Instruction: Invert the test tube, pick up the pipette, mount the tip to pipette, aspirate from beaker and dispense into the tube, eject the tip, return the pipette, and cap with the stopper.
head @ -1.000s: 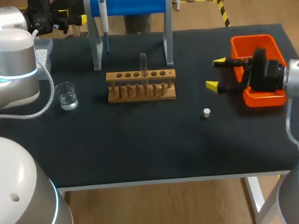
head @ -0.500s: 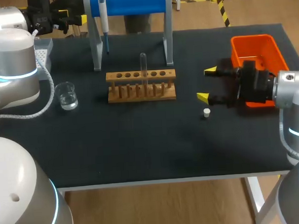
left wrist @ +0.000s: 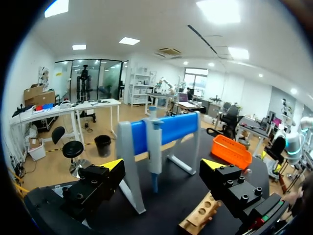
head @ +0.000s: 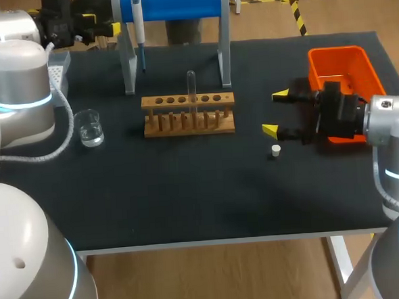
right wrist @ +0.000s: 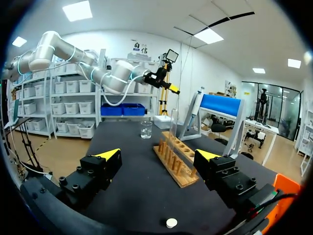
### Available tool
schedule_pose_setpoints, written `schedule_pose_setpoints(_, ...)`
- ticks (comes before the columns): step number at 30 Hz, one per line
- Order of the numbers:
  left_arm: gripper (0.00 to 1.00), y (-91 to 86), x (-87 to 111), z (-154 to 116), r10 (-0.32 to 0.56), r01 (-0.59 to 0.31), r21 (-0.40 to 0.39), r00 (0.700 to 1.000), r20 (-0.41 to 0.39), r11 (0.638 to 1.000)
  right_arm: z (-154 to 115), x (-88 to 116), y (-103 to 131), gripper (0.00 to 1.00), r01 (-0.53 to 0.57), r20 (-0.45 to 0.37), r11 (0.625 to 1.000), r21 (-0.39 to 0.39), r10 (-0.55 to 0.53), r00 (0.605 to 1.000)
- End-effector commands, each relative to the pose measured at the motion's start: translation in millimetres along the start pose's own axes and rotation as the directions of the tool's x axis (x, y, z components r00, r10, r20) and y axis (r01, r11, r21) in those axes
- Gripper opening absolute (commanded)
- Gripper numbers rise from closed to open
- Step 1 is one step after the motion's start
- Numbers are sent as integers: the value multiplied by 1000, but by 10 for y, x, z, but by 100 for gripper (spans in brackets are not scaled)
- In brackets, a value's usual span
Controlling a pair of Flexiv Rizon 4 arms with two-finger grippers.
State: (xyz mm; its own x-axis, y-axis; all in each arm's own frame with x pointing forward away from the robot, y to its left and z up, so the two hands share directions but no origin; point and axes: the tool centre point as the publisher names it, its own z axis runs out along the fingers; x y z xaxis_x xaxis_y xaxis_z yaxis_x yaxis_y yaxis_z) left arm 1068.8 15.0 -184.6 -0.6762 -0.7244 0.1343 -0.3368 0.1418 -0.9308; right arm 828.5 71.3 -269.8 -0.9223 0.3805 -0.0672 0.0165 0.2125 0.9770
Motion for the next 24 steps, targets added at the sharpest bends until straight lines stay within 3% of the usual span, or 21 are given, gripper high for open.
schedule_pose_setpoints(1,100,336,473,-242,34,-36,80,999,25,996,2,6,-2,100,0,2,1000,0,0,1000)
schedule_pose_setpoints(7,100,709,1076,-371,126,-124,86,992,-13,989,2,6,-2,100,0,2,1000,0,0,1000)
schedule_pose_setpoints(12,100,928,1437,-430,173,-168,95,984,-47,981,2,6,-2,100,0,2,1000,0,0,1000)
schedule_pose_setpoints(17,100,1089,1665,-433,206,-199,84,975,-88,976,2,6,-2,100,0,2,1000,0,0,1000)
schedule_pose_setpoints(24,100,1236,1789,-435,216,-210,64,969,-118,976,2,6,-2,100,0,2,1000,0,0,1000)
